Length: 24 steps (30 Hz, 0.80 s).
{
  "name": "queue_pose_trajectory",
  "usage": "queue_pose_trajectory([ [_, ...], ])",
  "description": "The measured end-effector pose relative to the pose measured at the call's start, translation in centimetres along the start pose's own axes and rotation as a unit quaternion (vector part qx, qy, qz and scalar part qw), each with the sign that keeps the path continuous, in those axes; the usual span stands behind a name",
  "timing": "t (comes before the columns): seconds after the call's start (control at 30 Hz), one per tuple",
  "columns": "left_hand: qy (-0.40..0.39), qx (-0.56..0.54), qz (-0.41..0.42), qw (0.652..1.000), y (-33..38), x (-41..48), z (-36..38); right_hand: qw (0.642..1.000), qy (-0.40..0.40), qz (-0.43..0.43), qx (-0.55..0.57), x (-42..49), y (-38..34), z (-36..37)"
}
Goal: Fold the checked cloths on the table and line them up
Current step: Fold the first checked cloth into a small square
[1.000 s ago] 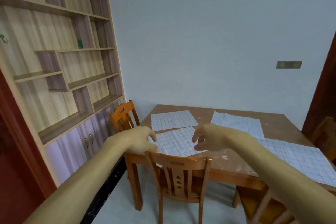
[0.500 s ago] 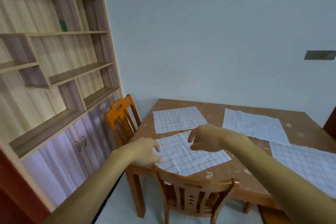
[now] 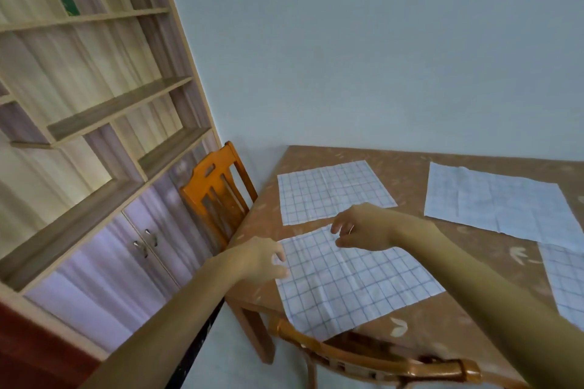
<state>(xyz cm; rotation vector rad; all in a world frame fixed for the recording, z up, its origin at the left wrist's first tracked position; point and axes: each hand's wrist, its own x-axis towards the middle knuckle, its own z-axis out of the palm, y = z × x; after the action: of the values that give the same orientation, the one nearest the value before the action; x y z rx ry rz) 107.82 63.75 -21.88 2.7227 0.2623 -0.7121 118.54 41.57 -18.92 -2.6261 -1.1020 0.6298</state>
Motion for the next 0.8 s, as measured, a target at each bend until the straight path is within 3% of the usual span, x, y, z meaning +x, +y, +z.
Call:
queue_pose_trajectory([
  [0.37, -0.032, -0.001, 0.038, 0.999, -1.1, 10.0, -0.3, 0.996, -0.041, 0.046, 0.067, 8.1, 6.5, 3.6],
  [0.8, -0.151, 0.043, 0.155, 0.975, -8.1, 21.9, 3.2, 0.971, -0.054, 0.166, 0.165, 14.2, 6.3, 13.3],
])
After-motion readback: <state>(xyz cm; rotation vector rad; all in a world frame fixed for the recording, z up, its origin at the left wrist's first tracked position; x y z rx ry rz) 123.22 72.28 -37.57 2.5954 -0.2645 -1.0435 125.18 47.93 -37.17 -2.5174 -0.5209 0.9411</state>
